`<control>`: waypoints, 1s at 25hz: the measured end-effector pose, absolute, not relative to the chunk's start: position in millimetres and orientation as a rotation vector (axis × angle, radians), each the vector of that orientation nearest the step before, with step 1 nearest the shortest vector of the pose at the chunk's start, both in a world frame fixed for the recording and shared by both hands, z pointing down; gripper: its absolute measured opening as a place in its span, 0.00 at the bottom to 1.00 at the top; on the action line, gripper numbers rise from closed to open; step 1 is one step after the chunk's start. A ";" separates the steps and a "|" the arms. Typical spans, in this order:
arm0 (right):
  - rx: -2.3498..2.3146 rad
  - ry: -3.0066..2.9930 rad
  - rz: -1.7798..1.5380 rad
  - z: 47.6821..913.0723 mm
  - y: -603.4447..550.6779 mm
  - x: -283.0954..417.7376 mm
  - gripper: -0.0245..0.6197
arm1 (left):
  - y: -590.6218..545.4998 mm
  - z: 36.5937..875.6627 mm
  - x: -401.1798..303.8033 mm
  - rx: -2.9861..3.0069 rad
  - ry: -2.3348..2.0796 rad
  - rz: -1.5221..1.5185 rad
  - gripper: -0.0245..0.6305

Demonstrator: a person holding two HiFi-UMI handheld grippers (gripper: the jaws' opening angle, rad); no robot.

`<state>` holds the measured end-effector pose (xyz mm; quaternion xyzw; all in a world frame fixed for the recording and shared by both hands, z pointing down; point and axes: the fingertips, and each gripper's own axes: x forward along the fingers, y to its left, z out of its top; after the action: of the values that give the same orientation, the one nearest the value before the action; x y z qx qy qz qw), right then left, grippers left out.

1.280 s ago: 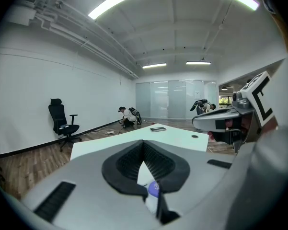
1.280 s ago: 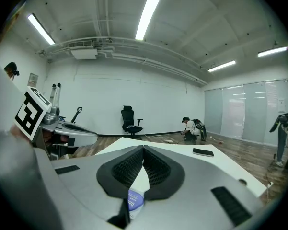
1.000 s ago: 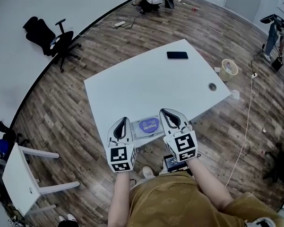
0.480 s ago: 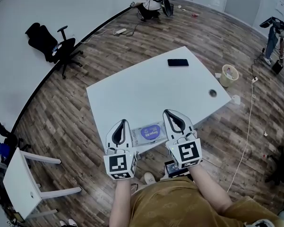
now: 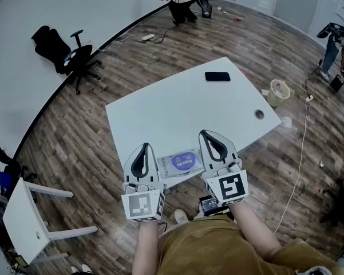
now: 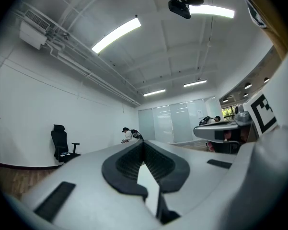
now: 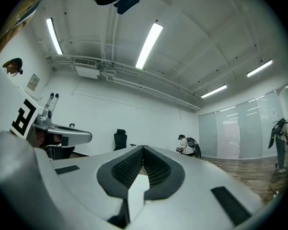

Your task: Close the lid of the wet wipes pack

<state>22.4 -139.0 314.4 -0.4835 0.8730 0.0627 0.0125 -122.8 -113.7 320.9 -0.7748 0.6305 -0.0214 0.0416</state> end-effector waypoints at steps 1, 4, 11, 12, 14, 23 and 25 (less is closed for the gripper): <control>-1.511 2.715 0.198 312.8 -139.4 23.1 0.05 | -113.8 320.0 -123.4 -2.368 1.932 -0.063 0.03; -1.522 2.704 0.195 310.2 -140.6 25.4 0.05 | -114.5 320.4 -124.6 -2.368 1.941 -0.057 0.03; -1.513 2.721 0.192 313.7 -139.2 20.4 0.05 | -114.5 325.3 -130.0 -2.371 1.950 -0.069 0.03; -1.513 2.722 0.194 313.9 -139.1 19.5 0.05 | -114.5 326.0 -130.8 -2.373 1.951 -0.070 0.03; -1.516 2.721 0.196 313.5 -139.0 19.1 0.05 | -114.0 326.1 -131.3 -2.376 1.949 -0.069 0.03; -1.512 2.735 0.188 313.4 -140.5 11.4 0.05 | -114.1 329.9 -135.9 -2.388 1.950 -0.077 0.03; -1.506 2.740 0.191 314.8 -140.4 10.7 0.05 | -114.3 330.8 -136.5 -2.390 1.952 -0.075 0.03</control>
<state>10.7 -140.4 314.8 -0.4807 0.8747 0.0611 0.0048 -136.5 -114.3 330.8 -0.7740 0.6321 -0.0244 0.0276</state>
